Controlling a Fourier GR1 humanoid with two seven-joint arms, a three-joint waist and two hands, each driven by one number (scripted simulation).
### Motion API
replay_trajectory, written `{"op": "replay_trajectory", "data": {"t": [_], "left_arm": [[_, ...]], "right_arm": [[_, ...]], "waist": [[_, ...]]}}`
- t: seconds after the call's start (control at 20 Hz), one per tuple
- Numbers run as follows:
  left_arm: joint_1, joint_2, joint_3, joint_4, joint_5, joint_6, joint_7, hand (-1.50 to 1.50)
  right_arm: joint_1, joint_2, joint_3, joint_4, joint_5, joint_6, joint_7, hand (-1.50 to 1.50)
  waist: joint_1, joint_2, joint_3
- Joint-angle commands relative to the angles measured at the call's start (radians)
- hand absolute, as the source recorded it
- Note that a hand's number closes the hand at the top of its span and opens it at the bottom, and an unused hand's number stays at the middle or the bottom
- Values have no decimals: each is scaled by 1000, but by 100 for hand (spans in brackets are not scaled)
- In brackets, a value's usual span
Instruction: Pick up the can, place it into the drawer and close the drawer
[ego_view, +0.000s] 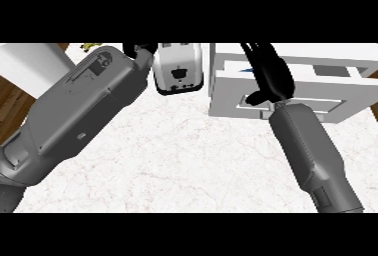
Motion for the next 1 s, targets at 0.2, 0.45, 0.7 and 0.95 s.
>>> {"op": "replay_trajectory", "data": {"t": [0.2,0.45,0.7,0.95], "left_arm": [[21,69,14,-111,-16,3,73,-150],[78,75,13,-152,-36,-11,58,-150],[70,113,16,-193,-64,12,93,-150],[84,116,30,-209,-67,-10,96,-150]], "right_arm": [[-59,-11,-74,259,8,-208,-29,-150],[-188,-36,-112,373,19,-255,-8,-150],[-327,-58,-130,448,30,-246,25,-150],[-363,-102,-149,509,29,-275,5,-150]], "waist": [[17,23,17],[29,30,17],[37,30,16],[38,39,17]]}}
